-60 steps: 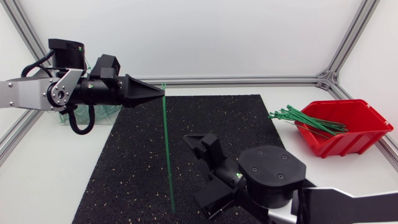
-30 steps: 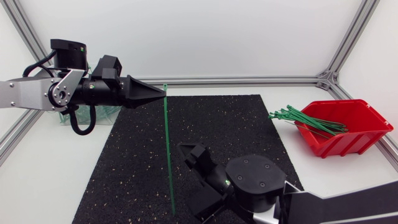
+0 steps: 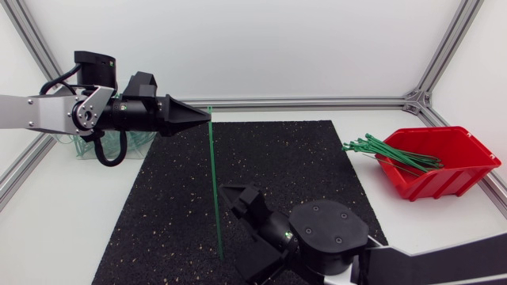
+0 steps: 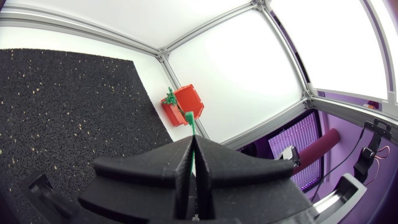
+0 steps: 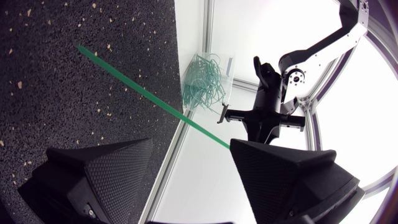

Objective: Take a green cable tie from the red box, thread the tail through the head to close it, then place it in the transparent bin on the left.

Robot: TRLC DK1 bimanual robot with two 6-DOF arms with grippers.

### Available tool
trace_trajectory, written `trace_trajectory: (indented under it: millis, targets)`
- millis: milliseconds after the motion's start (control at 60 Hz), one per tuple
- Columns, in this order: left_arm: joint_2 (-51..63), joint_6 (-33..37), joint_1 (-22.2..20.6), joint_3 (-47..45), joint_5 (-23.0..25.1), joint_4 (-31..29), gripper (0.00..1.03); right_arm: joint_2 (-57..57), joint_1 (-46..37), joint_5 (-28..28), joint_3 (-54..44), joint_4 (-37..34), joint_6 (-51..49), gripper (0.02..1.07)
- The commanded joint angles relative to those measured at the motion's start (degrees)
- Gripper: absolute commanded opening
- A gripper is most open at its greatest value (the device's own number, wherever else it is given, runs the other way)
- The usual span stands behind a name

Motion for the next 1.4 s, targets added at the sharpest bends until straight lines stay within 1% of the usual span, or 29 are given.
trace_trajectory:
  millis: [0,67,183,333,400,433,467,533,550,600,700,750,783,850,867,900,950,983,1033,1200,1250,1383]
  targets:
    - [1.5,1.0,0.2,2.5,-0.2,-0.5,0.04,1.3,0.4,-0.9,-0.6,1.5,-0.9,0.93]
    - [1.5,0.9,0.2,2.8,-0.7,-0.6,0.04,2.2,0.1,-2.1,0.2,1.7,0.0,0.93]
    - [0.8,1.0,0.3,2.1,-0.8,-1.0,0.04,4.2,-1.6,-6.6,0.2,1.7,1.1,0.93]
    - [0.1,1.0,0.9,1.5,-0.7,-1.0,0.04,4.3,-4.8,-8.6,1.2,0.9,2.6,0.93]
    - [-0.2,1.1,0.9,1.1,-0.7,-1.0,0.04,3.6,-5.6,-9.9,1.3,-0.2,2.9,0.95]
    - [-0.3,1.1,0.8,1.0,-0.8,-1.0,0.04,2.9,-5.7,-9.9,1.8,-1.7,4.1,1.0]
    - [-0.4,1.1,0.7,0.9,-0.8,-1.0,0.04,1.9,-5.7,-10.2,2.1,-3.7,5.3,1.02]
    - [-0.5,1.1,0.6,0.9,-0.8,-0.9,0.04,-0.6,-5.7,-10.1,4.2,-10.8,8.8,1.02]
    - [-0.5,1.1,0.6,0.8,-0.8,-1.0,0.04,-1.1,-5.7,-10.1,4.5,-11.7,9.6,1.02]
    - [-0.7,1.1,0.7,0.8,-0.8,-1.0,0.04,-2.6,-5.7,-10.1,4.2,-13.2,10.5,1.02]
    - [-1.0,1.1,0.9,0.7,-0.8,-1.0,0.04,-6.5,-5.5,-9.8,3.6,-18.3,12.6,1.02]
    - [-1.0,1.1,0.9,0.5,-0.8,-1.0,0.04,-7.0,-5.6,-9.6,3.2,-18.2,12.8,1.02]
    - [-1.0,1.1,0.9,0.4,-0.8,-1.0,0.04,-6.6,-5.7,-8.6,3.8,-19.5,12.7,1.02]
    - [-1.0,1.1,0.8,0.4,-0.8,-1.0,0.04,-4.9,-5.8,-2.9,6.1,-26.6,12.9,1.02]
    - [-1.0,1.1,0.8,0.4,-0.8,-0.9,0.04,-4.9,-5.8,-2.3,6.6,-28.8,13.4,1.03]
    - [-1.0,1.1,0.8,0.4,-0.8,-0.9,0.04,-5.6,-5.9,-3.1,6.5,-30.0,14.0,1.03]
    - [-1.2,1.1,0.7,0.3,-0.8,-0.9,0.04,-7.1,-6.2,-6.5,5.4,-28.5,14.3,1.04]
    - [-1.3,1.1,0.7,0.2,-0.8,-0.9,0.04,-8.4,-6.6,-10.0,4.1,-25.3,14.2,1.04]
    - [-1.4,1.1,0.8,0.1,-0.9,-0.8,0.04,-9.5,-7.2,-13.7,2.5,-20.7,14.0,1.04]
    - [-1.8,1.1,0.8,-0.2,-0.9,-0.8,0.04,-10.5,-6.8,-14.8,0.8,-19.6,12.1,1.04]
    - [-2.1,1.1,0.8,-0.4,-0.9,-0.8,0.04,-9.6,-6.7,-15.4,0.3,-18.8,9.3,1.04]
    - [-2.6,1.1,0.8,-0.7,-0.9,-0.7,0.04,-9.1,-6.8,-21.9,-2.3,-12.0,6.0,1.04]
